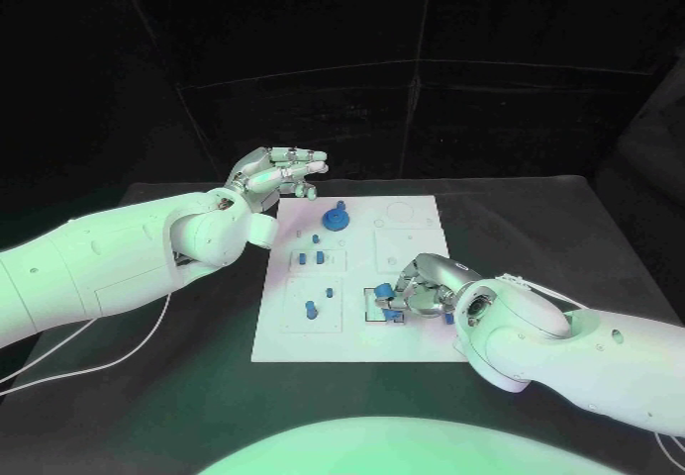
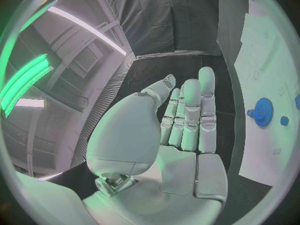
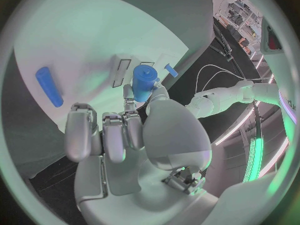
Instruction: Assemble the parts on the task board
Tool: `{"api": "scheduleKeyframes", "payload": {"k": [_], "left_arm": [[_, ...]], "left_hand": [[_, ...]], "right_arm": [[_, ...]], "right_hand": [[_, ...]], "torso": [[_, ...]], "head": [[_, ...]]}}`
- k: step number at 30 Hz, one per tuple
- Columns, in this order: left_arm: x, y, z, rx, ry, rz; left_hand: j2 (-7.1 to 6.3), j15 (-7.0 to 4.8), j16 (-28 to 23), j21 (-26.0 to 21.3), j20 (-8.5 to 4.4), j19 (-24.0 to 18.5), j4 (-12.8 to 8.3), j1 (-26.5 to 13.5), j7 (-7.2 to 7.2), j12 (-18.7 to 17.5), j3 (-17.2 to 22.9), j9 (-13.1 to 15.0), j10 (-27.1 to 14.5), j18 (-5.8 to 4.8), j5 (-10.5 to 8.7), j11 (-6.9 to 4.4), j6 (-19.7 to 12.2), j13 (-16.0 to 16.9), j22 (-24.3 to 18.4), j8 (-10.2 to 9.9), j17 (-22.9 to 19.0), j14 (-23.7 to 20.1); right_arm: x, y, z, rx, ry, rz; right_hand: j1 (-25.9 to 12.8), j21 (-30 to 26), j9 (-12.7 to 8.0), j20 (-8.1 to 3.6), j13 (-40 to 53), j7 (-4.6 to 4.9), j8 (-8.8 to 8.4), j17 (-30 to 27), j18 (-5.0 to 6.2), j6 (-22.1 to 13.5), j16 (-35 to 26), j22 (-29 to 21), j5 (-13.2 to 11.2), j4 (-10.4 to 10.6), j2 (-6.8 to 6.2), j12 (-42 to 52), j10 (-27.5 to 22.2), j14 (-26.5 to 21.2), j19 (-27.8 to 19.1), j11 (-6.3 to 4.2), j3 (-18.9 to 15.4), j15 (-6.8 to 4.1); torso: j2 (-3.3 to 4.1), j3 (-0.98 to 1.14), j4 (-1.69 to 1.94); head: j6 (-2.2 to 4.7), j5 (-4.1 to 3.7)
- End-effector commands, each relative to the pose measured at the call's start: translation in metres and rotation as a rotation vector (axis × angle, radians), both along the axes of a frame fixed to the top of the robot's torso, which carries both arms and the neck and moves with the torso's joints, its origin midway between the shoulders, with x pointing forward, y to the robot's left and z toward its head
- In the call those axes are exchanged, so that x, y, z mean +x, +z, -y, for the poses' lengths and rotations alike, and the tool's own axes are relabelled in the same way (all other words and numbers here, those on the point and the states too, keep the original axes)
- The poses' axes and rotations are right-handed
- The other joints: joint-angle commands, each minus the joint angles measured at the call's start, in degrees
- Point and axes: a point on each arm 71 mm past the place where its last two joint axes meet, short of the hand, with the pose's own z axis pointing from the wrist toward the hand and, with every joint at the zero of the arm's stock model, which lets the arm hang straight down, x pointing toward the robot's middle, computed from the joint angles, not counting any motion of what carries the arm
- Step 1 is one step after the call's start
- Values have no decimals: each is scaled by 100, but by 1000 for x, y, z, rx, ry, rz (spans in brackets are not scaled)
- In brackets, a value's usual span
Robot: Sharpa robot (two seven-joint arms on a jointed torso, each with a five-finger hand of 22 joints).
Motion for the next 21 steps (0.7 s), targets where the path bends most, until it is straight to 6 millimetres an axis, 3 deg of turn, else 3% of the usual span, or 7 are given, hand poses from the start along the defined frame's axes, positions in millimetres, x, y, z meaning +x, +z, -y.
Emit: {"api": "scheduleKeyframes", "payload": {"k": [1, 10, 13, 21], "left_arm": [[0, 2, 3, -11, -13, 5], [0, 2, 4, -11, -15, 4], [0, 2, 4, -11, -15, 4], [0, 2, 4, -12, -16, 4]], "left_hand": [[29, -2, 20, -38, -3, -31, 9, 14, -3, 24, -28, -5, -44, 33, 19, -12, -55, 8, -9, 27, -5, -25], [29, -2, 20, -38, -3, -31, 9, 14, -3, 24, -28, -5, -44, 33, 19, -12, -55, 8, -9, 27, -5, -25], [29, -2, 20, -38, -3, -31, 9, 14, -3, 24, -28, -5, -44, 33, 19, -12, -55, 8, -9, 27, -5, -25], [29, -2, 20, -38, -3, -31, 9, 14, -3, 24, -28, -5, -44, 33, 19, -12, -55, 8, -9, 27, -5, -25]], "right_arm": [[2, -1, -2, -16, 8, -13], [5, -4, -7, -27, 13, -18], [7, -5, -9, -29, 14, -14], [11, -6, -7, -32, -1, 4]], "right_hand": [[-120, 33, 43, -53, 669, -15, 42, 1510, -49, 38, 26, 18, -115, -10, 27, -31, 30, 595, 94, -41, -64, -56], [-232, 30, 172, -69, 649, -31, 72, 1510, -48, 18, 26, 15, -504, -14, 86, -72, 19, 595, 88, -57, -208, -70], [-350, 22, 252, -68, 611, -31, 79, 1510, -46, -10, 26, 4, -899, -13, 82, -123, -10, 595, 80, -55, -329, -73], [-629, -3, 375, -61, 474, -21, 82, 1510, -38, -71, 26, -30, -1578, 4, -56, -276, -109, 595, 60, -46, -434, -62]], "torso": [[-2, 1, -14], [-1, 1, -4], [-3, -2, -7], [-5, -5, -6]], "head": [[2, 3], [-14, 0], [-20, 12], [-17, 13]]}}
